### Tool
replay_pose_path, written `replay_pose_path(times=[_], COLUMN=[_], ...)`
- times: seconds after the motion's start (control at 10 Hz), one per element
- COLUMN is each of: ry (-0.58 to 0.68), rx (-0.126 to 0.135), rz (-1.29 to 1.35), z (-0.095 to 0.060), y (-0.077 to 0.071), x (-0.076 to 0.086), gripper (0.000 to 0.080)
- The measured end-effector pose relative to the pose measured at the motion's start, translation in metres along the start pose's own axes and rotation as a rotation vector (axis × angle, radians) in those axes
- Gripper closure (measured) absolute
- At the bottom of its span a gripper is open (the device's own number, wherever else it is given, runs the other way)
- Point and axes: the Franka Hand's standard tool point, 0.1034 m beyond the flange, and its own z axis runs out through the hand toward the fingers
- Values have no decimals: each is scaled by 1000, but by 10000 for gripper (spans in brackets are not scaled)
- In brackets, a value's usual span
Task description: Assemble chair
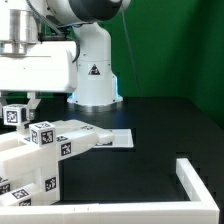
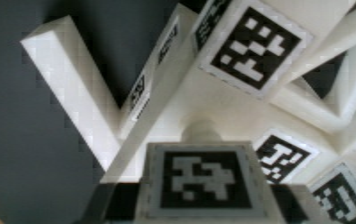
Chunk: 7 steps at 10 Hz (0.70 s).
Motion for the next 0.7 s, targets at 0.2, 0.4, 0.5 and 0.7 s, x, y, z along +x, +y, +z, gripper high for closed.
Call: replay_pose_path(times=[0.2, 0.4, 0.5, 0.7], ry=[-3, -8, -7, -7], rx=[-1, -5, -6, -6], rz=[2, 14, 22, 32], z=[1, 2, 2, 2], y=[1, 4, 5, 4], x=[-2, -7, -7, -6], gripper=[532, 532, 532, 532])
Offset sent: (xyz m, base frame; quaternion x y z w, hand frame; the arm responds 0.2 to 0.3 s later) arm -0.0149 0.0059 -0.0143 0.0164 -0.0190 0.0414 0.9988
